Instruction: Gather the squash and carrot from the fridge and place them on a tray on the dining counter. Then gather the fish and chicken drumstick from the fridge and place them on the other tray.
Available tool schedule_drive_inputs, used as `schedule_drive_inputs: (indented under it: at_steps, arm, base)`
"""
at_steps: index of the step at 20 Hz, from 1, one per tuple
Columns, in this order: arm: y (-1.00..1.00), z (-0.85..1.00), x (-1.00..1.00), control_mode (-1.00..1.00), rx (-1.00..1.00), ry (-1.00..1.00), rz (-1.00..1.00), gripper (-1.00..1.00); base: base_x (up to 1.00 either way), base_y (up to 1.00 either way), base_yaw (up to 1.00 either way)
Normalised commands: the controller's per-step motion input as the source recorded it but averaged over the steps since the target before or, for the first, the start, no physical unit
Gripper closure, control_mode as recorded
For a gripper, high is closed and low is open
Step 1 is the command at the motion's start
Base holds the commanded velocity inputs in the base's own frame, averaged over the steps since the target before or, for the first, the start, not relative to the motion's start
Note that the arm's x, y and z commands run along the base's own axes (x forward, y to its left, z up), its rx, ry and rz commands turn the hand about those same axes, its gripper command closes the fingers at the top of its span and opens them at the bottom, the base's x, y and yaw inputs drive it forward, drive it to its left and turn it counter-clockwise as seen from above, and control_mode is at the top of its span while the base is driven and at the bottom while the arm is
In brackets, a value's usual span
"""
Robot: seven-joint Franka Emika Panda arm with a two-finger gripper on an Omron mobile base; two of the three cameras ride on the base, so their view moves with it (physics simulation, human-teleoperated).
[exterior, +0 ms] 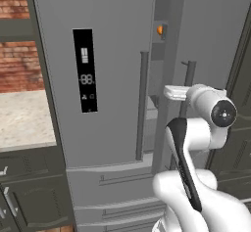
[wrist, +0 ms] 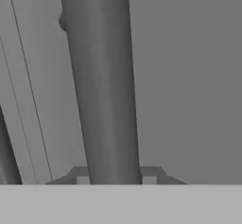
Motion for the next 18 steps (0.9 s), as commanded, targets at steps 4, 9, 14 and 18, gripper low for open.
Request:
schedule_drive_inputs:
  at_steps: [4,9,14,18]
  arm:
    - [-0.16,0.58,-0.64,-1.0,0.04,0.0,-0.06,1.0]
    - [-0.34,0.18,-0.58,-1.0,0.02,-0.02,-0.01,1.0]
    - [-0.19,-0.04,-0.37,-1.0,0.04,-0.12,0.02,1.0]
    - [-0.07,-0.01,-0.23,-1.0,0.01,-0.09,0.02,1.0]
  base:
    - [0.0,0.0,0.0]
    - [0.0,0.0,0.0]
    - [0.0,0.0,0.0]
    - [0.0,0.0,0.0]
